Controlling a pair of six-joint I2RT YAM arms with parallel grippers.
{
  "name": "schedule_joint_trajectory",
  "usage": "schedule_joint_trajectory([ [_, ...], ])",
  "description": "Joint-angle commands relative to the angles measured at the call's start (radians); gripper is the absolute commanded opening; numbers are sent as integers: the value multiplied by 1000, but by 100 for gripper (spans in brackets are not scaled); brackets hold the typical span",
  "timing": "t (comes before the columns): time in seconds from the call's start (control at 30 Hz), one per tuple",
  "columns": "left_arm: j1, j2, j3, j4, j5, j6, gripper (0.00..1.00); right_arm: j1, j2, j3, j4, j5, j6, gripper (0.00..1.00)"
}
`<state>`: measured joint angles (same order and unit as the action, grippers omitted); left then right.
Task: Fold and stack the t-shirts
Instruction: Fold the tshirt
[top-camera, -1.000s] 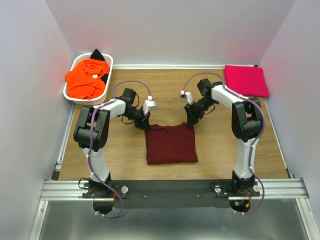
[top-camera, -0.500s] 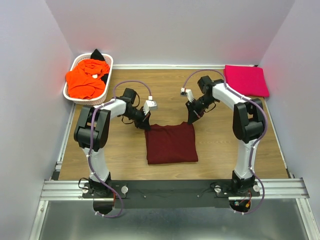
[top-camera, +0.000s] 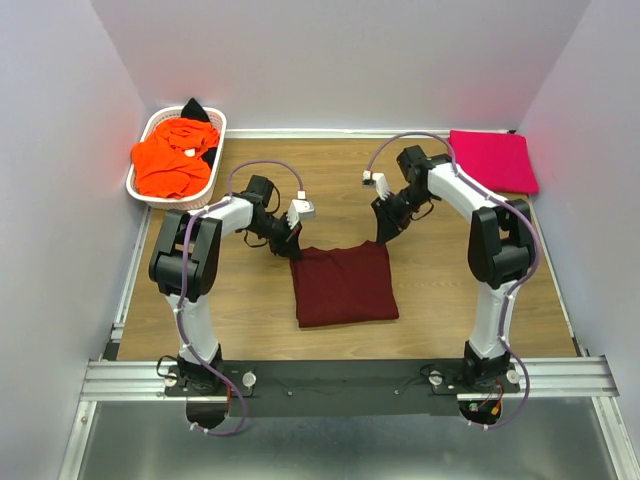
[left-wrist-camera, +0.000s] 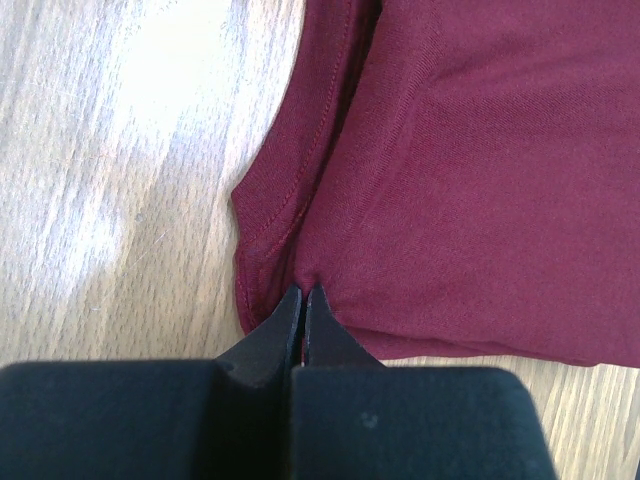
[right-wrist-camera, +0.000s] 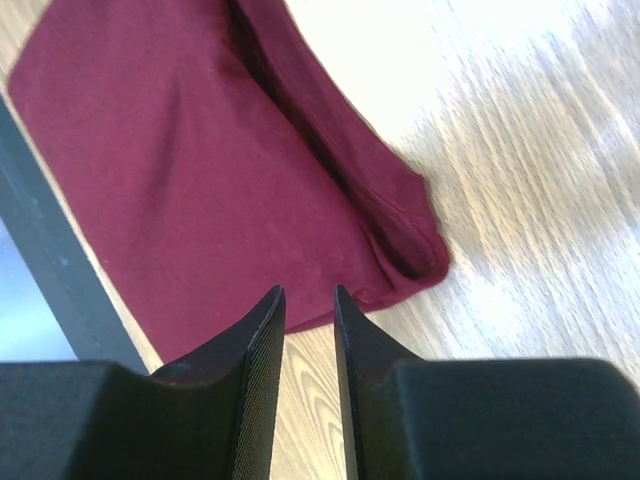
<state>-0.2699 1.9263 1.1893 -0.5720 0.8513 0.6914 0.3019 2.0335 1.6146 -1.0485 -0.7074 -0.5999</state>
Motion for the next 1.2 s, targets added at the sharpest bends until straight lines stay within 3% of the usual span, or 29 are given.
schedule_joint_trajectory([
  [0.0,-5,31,7,0,-83,33,0,3,31,8,-12,62,12,35],
  [0.53,-8,40,15,-6,-87,37,0,31,79,-18,56,77,45,36],
  [0.63,-8,42,15,-5,-89,36,0,34,71,-30,56,77,40,31],
  [0.87,-8,43,9,-3,-95,42,0,32,22,-28,51,94,35,0],
  [1.17,-8,54,1,0,-118,59,0,28,-47,37,65,143,55,1],
])
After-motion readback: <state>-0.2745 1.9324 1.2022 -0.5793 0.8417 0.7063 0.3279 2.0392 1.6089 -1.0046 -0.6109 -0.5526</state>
